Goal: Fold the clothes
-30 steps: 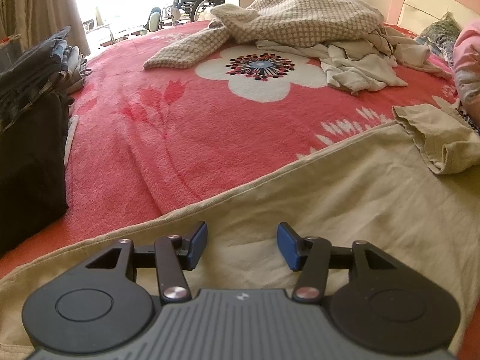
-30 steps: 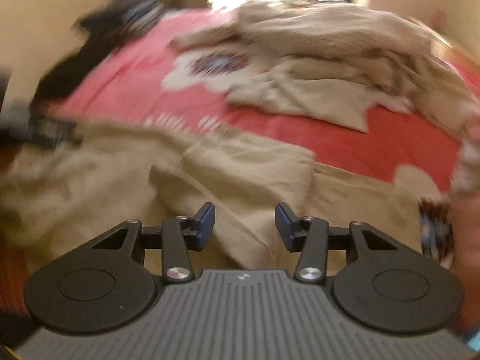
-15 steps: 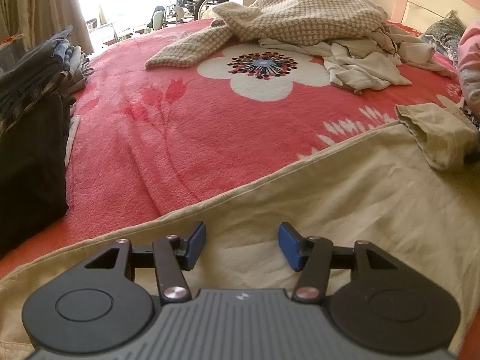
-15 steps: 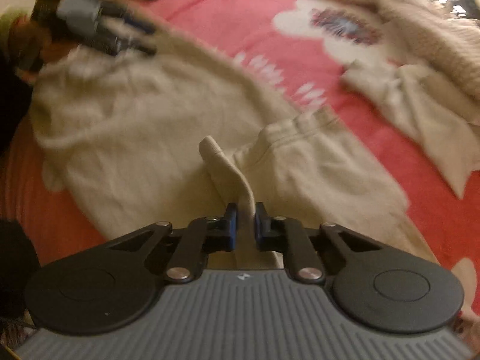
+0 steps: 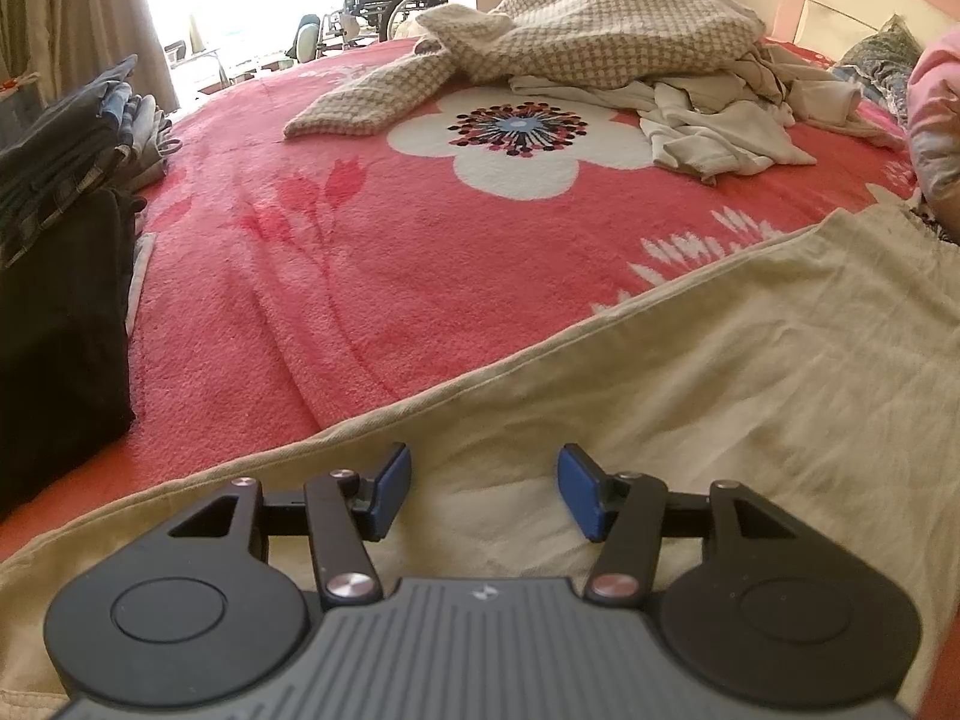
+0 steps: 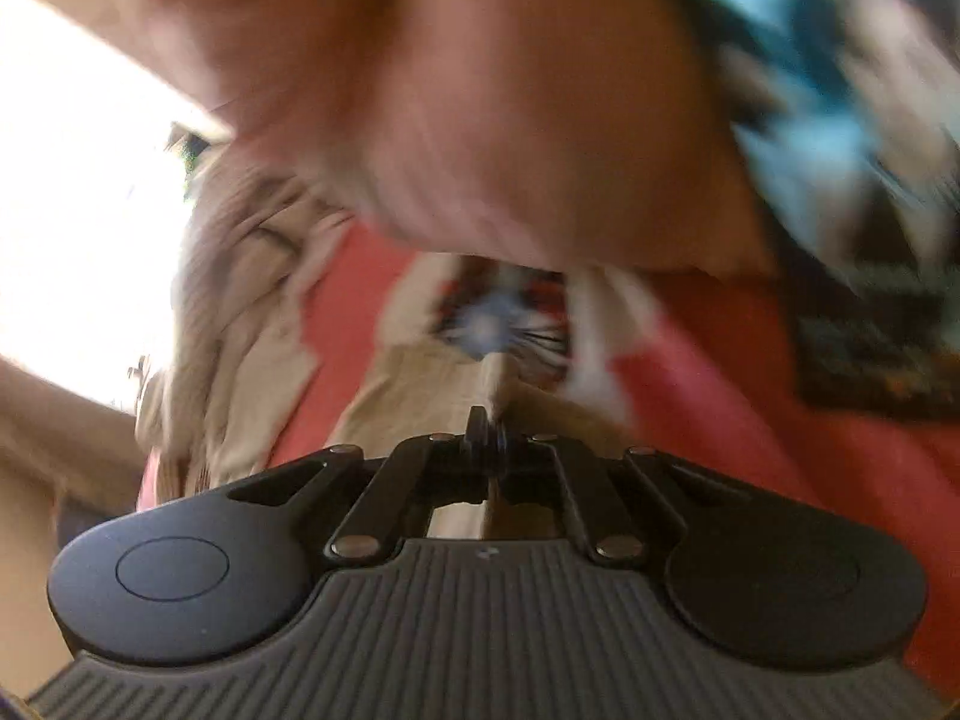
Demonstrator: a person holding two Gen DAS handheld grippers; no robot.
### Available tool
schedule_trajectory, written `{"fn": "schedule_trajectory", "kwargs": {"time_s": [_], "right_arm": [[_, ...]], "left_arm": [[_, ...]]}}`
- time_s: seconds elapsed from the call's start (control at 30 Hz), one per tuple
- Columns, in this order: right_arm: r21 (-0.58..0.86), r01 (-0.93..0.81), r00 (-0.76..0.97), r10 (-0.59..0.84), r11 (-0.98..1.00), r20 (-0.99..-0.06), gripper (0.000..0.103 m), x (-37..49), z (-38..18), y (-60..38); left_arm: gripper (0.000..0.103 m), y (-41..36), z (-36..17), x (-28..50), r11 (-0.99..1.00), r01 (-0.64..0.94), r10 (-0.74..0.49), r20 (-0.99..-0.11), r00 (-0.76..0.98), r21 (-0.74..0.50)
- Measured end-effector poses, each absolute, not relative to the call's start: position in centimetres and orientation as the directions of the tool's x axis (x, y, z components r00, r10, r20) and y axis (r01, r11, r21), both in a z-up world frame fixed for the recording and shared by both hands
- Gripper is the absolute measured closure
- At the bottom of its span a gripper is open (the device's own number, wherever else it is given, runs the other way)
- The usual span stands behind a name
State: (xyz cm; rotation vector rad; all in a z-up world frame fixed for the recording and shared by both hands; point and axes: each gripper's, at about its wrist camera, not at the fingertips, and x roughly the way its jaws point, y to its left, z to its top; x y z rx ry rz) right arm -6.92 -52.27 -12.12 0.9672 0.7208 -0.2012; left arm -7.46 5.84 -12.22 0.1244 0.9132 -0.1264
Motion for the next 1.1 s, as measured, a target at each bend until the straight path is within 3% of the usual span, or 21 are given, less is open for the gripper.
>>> {"fn": "schedule_trajectory", "kwargs": {"time_s": [0.13,0.23,0.4,0.5,0.6,0.73,0.77,0.83,0.9,1.0,1.1], "right_arm": [[0.743,0.399,0.806,0.18,0.538,-0.564,0.102,-7.4,-11.2,-51.9],[0.707,0.365,0.815,0.158,0.606,-0.557,0.102,-7.0,-9.8,-51.5],[0.427,0.439,0.676,0.023,0.791,-0.737,0.102,-6.7,-10.6,-49.8],[0.285,0.403,0.671,-0.069,0.87,-0.738,0.099,-6.8,-9.8,-48.1],[0.158,0.402,0.675,-0.175,0.902,-0.717,0.087,-6.5,-8.7,-47.1],[0.01,0.389,0.72,-0.297,0.921,-0.627,0.086,-6.4,-6.7,-46.7],[0.034,0.342,0.746,-0.25,0.939,-0.617,0.085,-6.0,-6.3,-46.4],[0.084,0.241,0.79,-0.145,0.967,-0.596,0.073,-5.1,-5.5,-45.7],[0.113,0.122,0.755,-0.019,0.986,-0.655,0.067,-2.7,-6.0,-44.6],[-0.015,0.071,0.721,-0.061,0.997,-0.69,0.058,0.2,-7.7,-43.0],[-0.027,0.094,0.691,-0.085,0.995,-0.718,0.053,2.4,-9.2,-43.7]], "left_arm": [[0.046,5.7,-12.2,-7.5,0.985,0.163,-0.048,-0.794,0.607,0.065],[0.046,5.6,-12.3,-7.5,0.984,0.166,-0.045,-0.792,0.608,0.072],[0.046,5.7,-12.3,-7.6,0.984,0.165,-0.045,-0.79,0.612,0.071],[0.045,5.7,-12.4,-7.6,0.984,0.165,-0.045,-0.788,0.614,0.073],[0.045,5.7,-12.4,-7.7,0.983,0.168,-0.045,-0.787,0.616,0.075],[0.045,5.8,-12.4,-7.8,0.983,0.17,-0.047,-0.785,0.618,0.075],[0.045,5.8,-12.4,-7.8,0.982,0.171,-0.047,-0.784,0.619,0.076],[0.045,5.7,-12.4,-7.8,0.982,0.173,-0.045,-0.784,0.619,0.081],[0.045,5.7,-12.4,-7.8,0.981,0.176,-0.045,-0.783,0.62,0.083],[0.045,5.9,-12.4,-7.8,0.981,0.177,-0.047,-0.784,0.619,0.081],[0.045,5.9,-12.4,-7.8,0.98,0.18,-0.049,-0.784,0.618,0.081]]}}
